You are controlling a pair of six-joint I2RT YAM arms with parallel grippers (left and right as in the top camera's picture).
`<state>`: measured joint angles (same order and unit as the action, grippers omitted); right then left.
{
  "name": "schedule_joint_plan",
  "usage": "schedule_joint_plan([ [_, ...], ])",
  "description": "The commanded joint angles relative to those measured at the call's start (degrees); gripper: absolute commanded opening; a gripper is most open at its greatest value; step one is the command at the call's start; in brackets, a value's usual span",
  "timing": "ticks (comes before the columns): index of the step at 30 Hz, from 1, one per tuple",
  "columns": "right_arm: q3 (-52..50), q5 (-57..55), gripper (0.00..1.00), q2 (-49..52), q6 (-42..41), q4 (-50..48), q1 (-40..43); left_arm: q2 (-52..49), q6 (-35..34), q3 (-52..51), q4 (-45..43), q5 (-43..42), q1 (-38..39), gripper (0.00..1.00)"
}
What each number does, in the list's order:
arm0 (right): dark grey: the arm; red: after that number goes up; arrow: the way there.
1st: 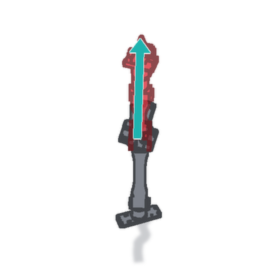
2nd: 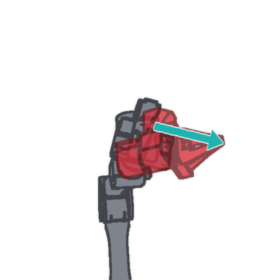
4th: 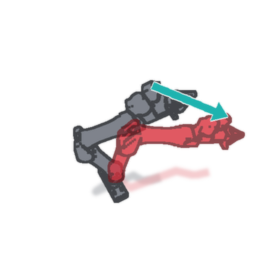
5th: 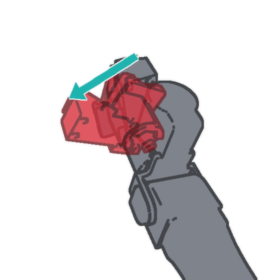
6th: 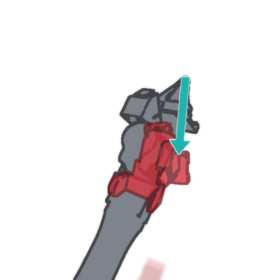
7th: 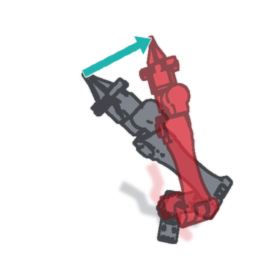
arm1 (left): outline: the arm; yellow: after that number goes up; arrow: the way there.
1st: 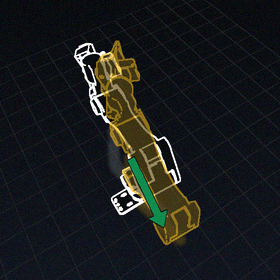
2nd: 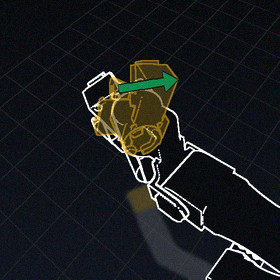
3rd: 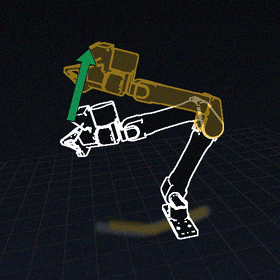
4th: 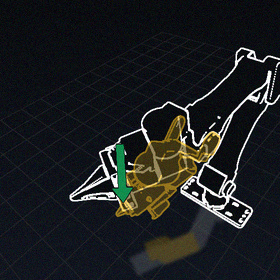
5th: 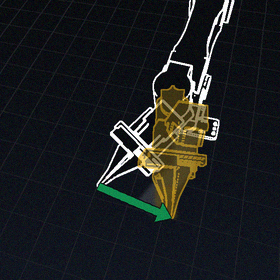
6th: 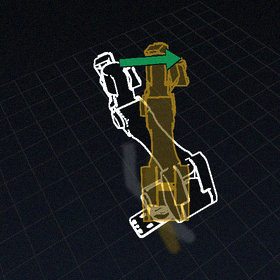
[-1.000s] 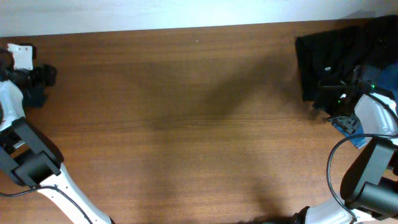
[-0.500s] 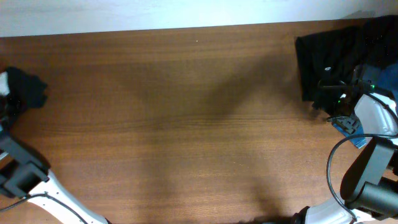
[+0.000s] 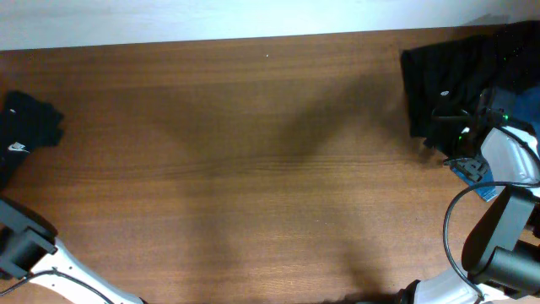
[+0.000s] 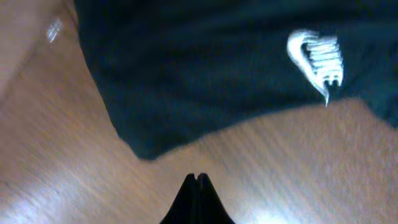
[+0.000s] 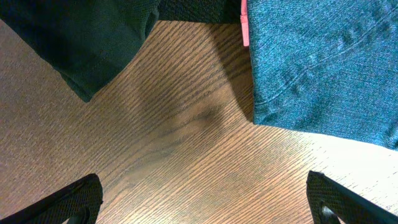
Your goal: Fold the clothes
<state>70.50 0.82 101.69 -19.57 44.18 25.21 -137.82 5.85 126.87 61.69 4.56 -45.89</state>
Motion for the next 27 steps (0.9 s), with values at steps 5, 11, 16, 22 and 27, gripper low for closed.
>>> schedule_joint_plan([
  [5,0.7,-1.1,0.99,-0.7,-0.7,0.0,0.3,-2.7,-0.1,0.5,-5.8,2.6,-0.1,0.01],
  [11,0.7,-1.1,0.99,-0.7,-0.7,0.0,0.3,-6.3,2.8,0.5,-7.2,3.9,-0.5,0.01],
  [16,0.7,-1.1,0.99,-0.7,-0.7,0.0,0.3,-7.9,2.9,0.5,-8.4,3.9,-1.8,0.01],
  [22,0.7,-1.1,0.99,-0.7,-0.7,0.0,0.3,-8.8,9.1,0.5,-8.9,1.4,-2.2,0.01],
  [27,0.7,-1.1,0.99,-0.7,-0.7,0.0,0.3,-8.7,11.6,0.5,-7.9,1.5,-1.2,0.01],
])
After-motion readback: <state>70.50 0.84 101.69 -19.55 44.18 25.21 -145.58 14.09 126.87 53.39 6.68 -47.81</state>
